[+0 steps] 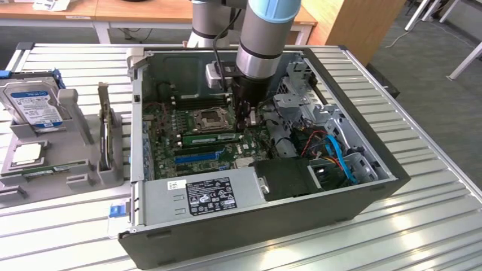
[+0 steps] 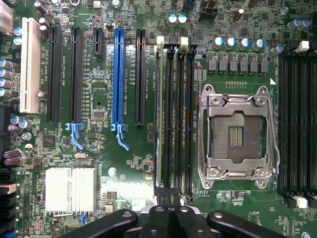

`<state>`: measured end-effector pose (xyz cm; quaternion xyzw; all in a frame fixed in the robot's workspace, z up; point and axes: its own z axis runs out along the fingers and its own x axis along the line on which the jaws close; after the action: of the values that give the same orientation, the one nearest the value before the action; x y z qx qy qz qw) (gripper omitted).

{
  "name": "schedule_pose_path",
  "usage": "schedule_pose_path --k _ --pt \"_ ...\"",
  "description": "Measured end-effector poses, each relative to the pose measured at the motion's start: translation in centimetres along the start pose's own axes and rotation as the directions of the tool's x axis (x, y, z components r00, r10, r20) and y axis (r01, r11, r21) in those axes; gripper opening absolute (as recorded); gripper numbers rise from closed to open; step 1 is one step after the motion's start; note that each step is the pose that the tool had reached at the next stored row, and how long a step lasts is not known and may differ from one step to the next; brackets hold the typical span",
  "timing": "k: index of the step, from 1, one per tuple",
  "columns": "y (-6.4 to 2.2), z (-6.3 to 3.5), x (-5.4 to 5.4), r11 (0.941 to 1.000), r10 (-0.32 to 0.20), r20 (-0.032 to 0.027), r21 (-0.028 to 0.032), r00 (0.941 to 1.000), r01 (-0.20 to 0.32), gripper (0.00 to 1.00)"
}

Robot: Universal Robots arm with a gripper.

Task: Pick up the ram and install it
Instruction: 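Press down the ram until it locks into place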

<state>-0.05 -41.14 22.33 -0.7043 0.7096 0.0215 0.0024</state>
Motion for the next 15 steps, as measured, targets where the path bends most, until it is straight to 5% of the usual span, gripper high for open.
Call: schedule_pose_path --k 5,15 --pt "0.06 -2.33 -0.1 1.0000 0.000 0.0000 -0.0007 1.0000 0.000 0.10" --pt "0.47 -2.49 -0.1 1.0000 0.000 -0.0001 -0.0008 1.0000 0.000 0.10"
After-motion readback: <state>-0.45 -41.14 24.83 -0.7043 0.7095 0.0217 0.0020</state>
